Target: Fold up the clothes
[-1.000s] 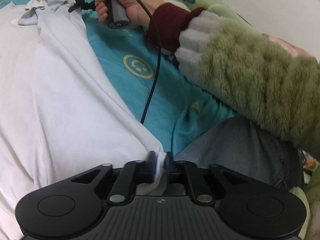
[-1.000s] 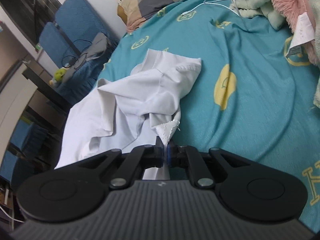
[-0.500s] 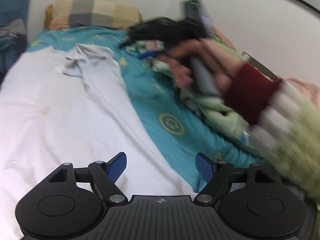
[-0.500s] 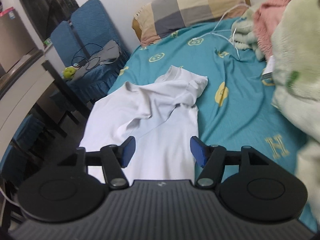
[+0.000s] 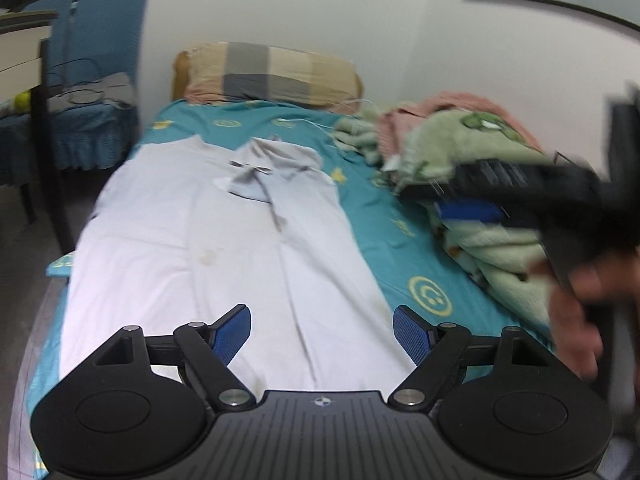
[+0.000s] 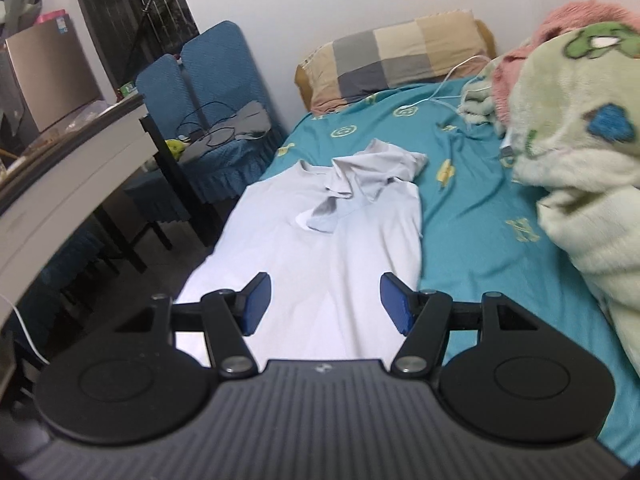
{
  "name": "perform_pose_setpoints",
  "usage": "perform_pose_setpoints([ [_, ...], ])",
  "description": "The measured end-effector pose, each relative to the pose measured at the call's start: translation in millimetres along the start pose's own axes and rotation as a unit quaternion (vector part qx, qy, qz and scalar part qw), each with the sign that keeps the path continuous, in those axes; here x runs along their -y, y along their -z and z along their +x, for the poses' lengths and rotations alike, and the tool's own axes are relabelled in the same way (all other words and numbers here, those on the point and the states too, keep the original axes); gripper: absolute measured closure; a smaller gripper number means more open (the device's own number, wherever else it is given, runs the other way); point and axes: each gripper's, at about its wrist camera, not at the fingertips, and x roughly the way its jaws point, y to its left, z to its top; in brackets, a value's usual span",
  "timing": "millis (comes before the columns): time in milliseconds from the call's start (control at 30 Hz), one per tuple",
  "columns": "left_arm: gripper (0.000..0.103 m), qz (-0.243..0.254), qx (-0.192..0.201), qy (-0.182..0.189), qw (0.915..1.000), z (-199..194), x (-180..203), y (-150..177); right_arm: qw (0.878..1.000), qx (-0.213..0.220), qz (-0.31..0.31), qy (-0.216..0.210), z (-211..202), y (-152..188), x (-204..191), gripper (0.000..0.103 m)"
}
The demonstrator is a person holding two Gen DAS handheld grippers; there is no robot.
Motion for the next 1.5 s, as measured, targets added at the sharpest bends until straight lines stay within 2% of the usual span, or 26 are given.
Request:
perform_pose_setpoints([
  [133, 0.022, -0.007, 0.011, -0.017, 0.9998, -11.8, -6.9, -7.0, 1.0, 0.004, 0.0, 0.007, -15.1, 23.3, -8.3, 0.04],
  [300, 0.021, -0.016, 0.015, -0.028, 0.9994, -14.9, -12.8, -8.2, 1.0, 0.011, 0.001, 0.006, -20.7, 35.0, -17.1, 0.039],
  [433, 0.02, -0.028, 0.022, -0.042, 0.9985, -15.7, -22.5, -9.1, 1.0, 0.011, -0.001, 0.003, -19.2, 38.2, -23.0, 0.021],
  [567, 0.019, -0.042, 0.03, -0.063, 0.9967, -7.3, -37.9, -22.8, 1.0, 0.013, 0.005, -0.001, -20.0, 37.4, -24.7, 0.02],
  [667, 0.019, -0.032, 0.032, -0.057, 0.9973, 12.7, -45.7, -46.9, 1.0, 0.015, 0.021, 0.006, -19.2, 36.6, -19.9, 0.02],
  [833, 0.018, -0.004, 0.037, -0.048, 0.9982, 78.1, -56.4, -92.8, 0.998, 0.014, 0.057, 0.019, -13.7, 34.5, -2.2, 0.02],
  [933, 0.018, -0.006, 0.031, -0.046, 0.9984, 133.4, -63.9, -120.7, 0.997, 0.013, 0.077, 0.029, -5.5, 32.2, 13.8, 0.02],
  [1133, 0.019, -0.004, 0.032, -0.072, 0.9969, 254.4, -81.0, -166.4, 0.992, 0.003, 0.114, 0.054, 24.8, 25.0, 48.7, 0.02],
  [1267, 0.02, -0.011, 0.022, -0.066, 0.9975, 326.2, -90.9, -186.3, 0.992, -0.005, 0.108, 0.061, 49.2, 20.1, 64.4, 0.02],
  [1333, 0.025, -0.005, 0.013, -0.065, 0.9978, 356.7, -92.4, -189.3, 0.991, -0.011, 0.12, 0.063, 60.4, 20.5, 74.8, 0.02],
  [1433, 0.048, -0.013, -0.002, -0.064, 0.9978, 390.6, -98.9, -189.9, 0.988, -0.031, 0.139, 0.061, 78.1, 23.9, 88.7, 0.02],
  [1500, 0.093, -0.044, 0.01, -0.05, 0.9977, 396.4, -108.1, -193.5, 0.987, -0.042, 0.147, 0.059, 85.2, 26.8, 92.2, 0.02],
])
